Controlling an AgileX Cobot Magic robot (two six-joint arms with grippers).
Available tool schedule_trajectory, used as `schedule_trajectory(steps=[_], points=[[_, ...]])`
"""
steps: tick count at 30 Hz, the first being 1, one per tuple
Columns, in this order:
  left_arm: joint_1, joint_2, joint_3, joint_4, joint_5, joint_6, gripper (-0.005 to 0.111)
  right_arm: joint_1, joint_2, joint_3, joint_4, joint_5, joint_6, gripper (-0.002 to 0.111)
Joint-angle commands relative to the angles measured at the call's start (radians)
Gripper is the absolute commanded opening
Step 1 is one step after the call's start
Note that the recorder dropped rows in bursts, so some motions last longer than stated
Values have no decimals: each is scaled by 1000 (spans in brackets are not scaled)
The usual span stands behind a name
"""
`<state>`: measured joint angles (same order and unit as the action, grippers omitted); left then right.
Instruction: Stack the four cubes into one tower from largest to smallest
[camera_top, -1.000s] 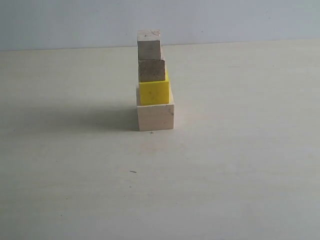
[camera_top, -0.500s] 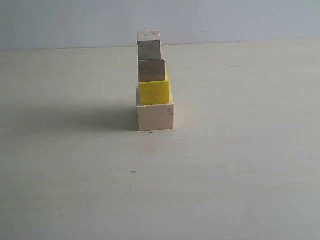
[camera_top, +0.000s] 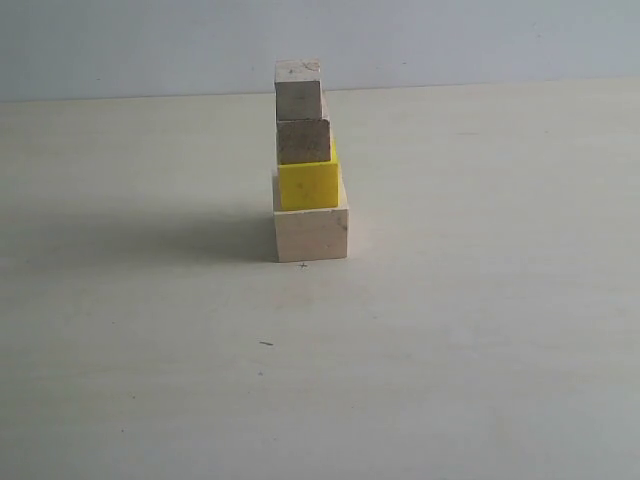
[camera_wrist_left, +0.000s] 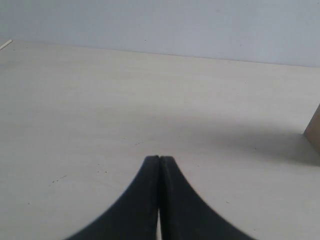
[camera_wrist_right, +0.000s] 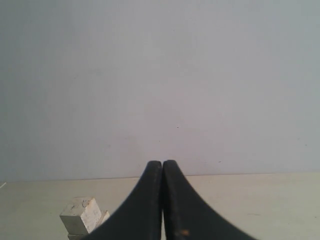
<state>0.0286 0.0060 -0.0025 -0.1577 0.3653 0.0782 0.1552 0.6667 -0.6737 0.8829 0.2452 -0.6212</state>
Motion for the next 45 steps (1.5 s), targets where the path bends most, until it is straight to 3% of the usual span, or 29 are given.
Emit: schedule_trajectory(steps=[1, 8, 14, 23, 32, 41, 45], points=[[-7, -6, 3, 6, -5, -8, 0, -4, -4, 5, -5, 0, -7, 0], [-7, -6, 3, 6, -5, -8, 0, -4, -4, 5, -8, 0, -7, 0], [-7, -6, 3, 6, -5, -8, 0, -20, -50, 6, -196, 42, -17, 0], [-7, -6, 3, 6, -5, -8, 0, -155, -260, 226, -506, 58, 241, 0], [-7, -6, 3, 6, -5, -8, 0, -155, -479, 407, -555, -3, 264, 0], [-7, -6, 3, 6, -5, -8, 0, -155, -503, 418, -586, -7, 354, 0], [-7, -6, 3, 6, -5, -8, 0, -155, -503, 454, -799, 45, 501, 0]])
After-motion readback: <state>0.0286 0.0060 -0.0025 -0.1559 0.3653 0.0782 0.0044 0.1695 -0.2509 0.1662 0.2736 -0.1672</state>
